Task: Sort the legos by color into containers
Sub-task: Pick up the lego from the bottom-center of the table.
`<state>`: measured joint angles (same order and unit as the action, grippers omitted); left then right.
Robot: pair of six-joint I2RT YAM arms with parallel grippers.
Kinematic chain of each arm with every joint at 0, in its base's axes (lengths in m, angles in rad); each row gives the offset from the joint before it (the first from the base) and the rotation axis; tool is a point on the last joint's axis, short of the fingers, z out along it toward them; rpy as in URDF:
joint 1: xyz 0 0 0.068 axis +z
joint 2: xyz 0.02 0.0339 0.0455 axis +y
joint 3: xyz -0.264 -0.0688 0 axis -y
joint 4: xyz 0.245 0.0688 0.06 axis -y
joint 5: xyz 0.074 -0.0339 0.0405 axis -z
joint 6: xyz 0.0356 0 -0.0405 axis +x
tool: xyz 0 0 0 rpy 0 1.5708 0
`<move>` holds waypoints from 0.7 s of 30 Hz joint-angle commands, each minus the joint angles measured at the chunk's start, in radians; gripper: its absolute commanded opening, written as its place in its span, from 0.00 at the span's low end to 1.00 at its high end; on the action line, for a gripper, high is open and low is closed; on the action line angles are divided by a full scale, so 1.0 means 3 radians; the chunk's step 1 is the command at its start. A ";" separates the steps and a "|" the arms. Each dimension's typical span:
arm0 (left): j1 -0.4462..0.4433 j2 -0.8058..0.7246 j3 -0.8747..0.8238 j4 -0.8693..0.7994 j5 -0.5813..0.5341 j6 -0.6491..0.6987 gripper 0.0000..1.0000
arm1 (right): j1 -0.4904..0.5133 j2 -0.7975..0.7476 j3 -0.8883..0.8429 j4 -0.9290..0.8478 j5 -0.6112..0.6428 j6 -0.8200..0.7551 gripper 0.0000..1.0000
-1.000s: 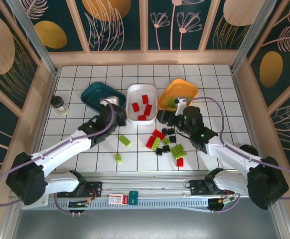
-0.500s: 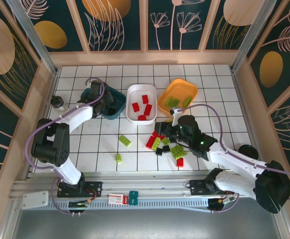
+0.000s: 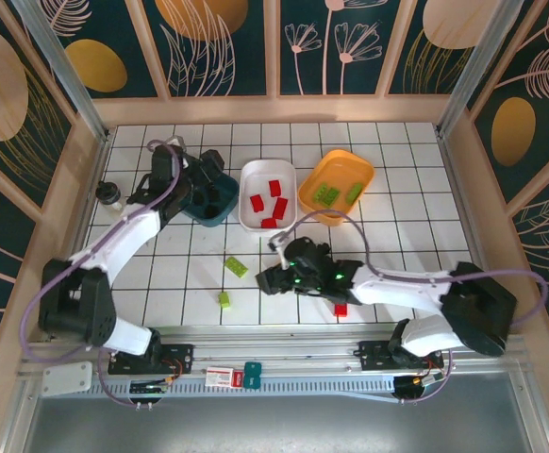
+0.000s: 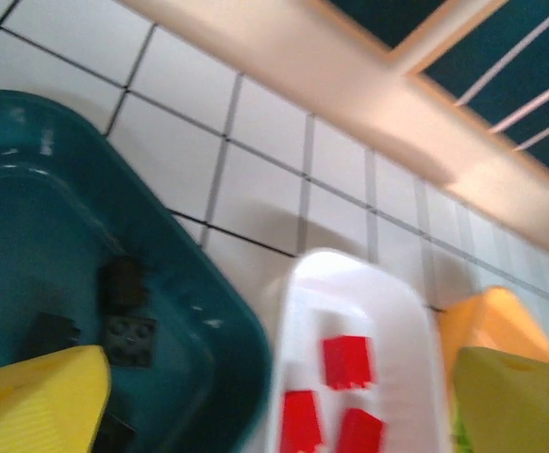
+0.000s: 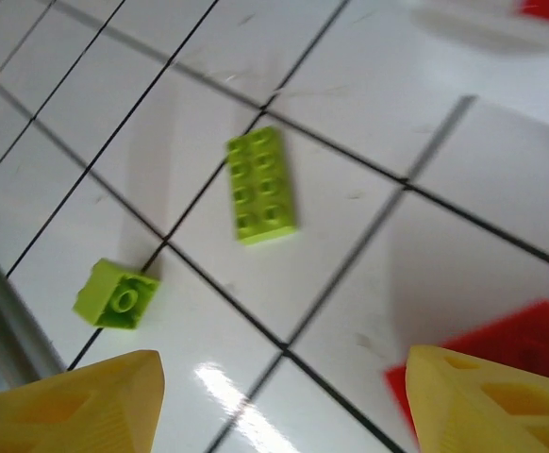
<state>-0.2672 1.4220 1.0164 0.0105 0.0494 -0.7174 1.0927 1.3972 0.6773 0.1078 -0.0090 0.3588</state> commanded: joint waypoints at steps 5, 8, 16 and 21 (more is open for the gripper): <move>0.0001 -0.1153 -0.0652 -0.0118 0.0123 -0.0060 0.99 | 0.0454 0.0941 0.0765 0.0316 -0.0032 -0.0218 0.73; 0.0002 -0.1557 -0.0900 -0.0253 0.0035 -0.0062 0.99 | 0.0538 0.1254 0.0999 0.0246 -0.0091 -0.0259 0.73; 0.0002 -0.2218 -0.1391 -0.0544 -0.0051 -0.0131 0.99 | 0.0632 0.1613 0.1249 -0.0038 0.0066 -0.0295 0.69; 0.0004 -0.2366 -0.1497 -0.0654 -0.0103 -0.0127 0.99 | 0.0687 0.1761 0.1313 -0.0117 0.0034 -0.0327 0.59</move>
<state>-0.2672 0.7368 0.5816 -0.1482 0.0364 -0.7391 1.2827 1.9007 1.0447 0.1093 -0.0151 0.2752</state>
